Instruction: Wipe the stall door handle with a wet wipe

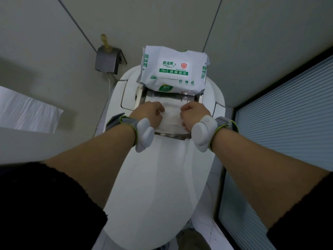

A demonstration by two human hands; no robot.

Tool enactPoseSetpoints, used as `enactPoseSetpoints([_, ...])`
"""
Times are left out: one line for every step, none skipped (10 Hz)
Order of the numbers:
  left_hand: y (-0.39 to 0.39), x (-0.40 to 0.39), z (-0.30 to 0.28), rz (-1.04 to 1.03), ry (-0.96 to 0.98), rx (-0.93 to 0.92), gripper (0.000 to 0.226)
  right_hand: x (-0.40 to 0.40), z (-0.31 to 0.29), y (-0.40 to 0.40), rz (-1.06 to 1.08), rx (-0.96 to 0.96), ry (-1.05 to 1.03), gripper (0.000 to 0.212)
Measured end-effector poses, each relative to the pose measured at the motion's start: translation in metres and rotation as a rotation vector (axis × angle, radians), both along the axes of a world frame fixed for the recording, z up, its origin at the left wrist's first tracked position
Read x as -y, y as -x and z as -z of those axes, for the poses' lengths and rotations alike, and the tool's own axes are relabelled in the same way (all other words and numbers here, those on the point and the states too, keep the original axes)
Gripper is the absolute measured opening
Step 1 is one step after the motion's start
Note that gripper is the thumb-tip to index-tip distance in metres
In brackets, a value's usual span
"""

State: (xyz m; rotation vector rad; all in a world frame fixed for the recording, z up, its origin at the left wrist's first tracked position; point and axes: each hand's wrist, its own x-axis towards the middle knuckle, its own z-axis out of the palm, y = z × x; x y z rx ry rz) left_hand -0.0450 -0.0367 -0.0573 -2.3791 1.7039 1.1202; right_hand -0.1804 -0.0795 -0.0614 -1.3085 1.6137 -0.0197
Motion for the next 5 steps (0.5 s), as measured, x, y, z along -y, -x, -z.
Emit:
enactPoseSetpoints([-0.002, 0.001, 0.002, -0.055, 0.037, -0.015, 0.035, -0.001, -0.003, -0.001, 0.032, 0.047, 0.052, 0.027])
enactPoseSetpoints([-0.002, 0.001, 0.004, -0.015, -0.006, -0.020, 0.039, -0.003, -0.005, -0.003, -0.004, 0.051, 0.067, 0.028])
enactPoseSetpoints([-0.004, 0.002, 0.005, -0.015, 0.010, -0.047, 0.041, -0.004, -0.003, -0.002, -0.073, -0.017, 0.071, 0.032])
enactPoseSetpoints([-0.007, 0.004, 0.000, -0.069, 0.046, -0.078, 0.037, -0.007, -0.012, -0.001, -0.028, -0.012, 0.150, 0.032])
enactPoseSetpoints([-0.013, 0.006, -0.004, -0.180, 0.082, -0.103, 0.033, -0.008, -0.016, -0.005, -0.012, -0.011, 0.150, 0.031])
